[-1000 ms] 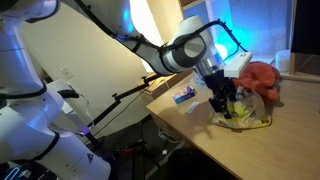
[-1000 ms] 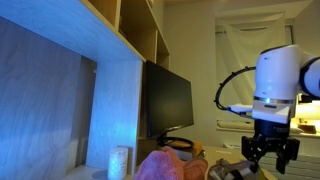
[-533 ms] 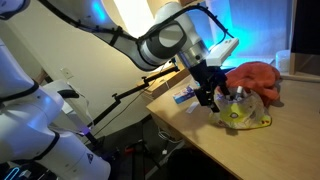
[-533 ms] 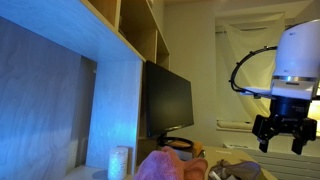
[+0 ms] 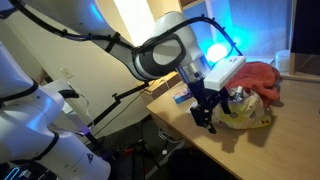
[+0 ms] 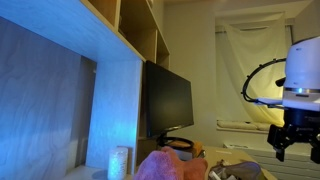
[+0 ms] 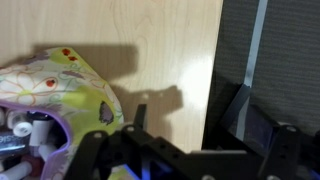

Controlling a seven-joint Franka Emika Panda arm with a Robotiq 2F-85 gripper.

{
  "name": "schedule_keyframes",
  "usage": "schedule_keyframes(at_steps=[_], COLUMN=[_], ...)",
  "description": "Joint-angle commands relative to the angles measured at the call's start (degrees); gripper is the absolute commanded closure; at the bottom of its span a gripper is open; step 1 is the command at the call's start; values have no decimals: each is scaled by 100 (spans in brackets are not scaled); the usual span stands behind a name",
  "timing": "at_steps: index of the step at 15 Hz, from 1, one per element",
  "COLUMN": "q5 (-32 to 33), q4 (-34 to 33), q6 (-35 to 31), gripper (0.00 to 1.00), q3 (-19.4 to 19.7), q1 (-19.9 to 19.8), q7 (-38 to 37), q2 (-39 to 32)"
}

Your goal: Remove the towel on the bag, move the bag to the left , pick up the small bottle and put it in the bag

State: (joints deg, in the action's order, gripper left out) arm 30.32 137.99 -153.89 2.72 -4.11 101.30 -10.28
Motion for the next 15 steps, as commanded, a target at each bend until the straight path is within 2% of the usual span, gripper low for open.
schedule_keyframes(at_steps=[1,10,15], q5=[-199,-344,-245], q4=[-215,-645,-555], q6=[-51,156,28], gripper=[0,0,0], q3=[-17,-96,-65], q1=[-9,45,17], q7=[-20,-75,-13], q2=[-400,-805,-795])
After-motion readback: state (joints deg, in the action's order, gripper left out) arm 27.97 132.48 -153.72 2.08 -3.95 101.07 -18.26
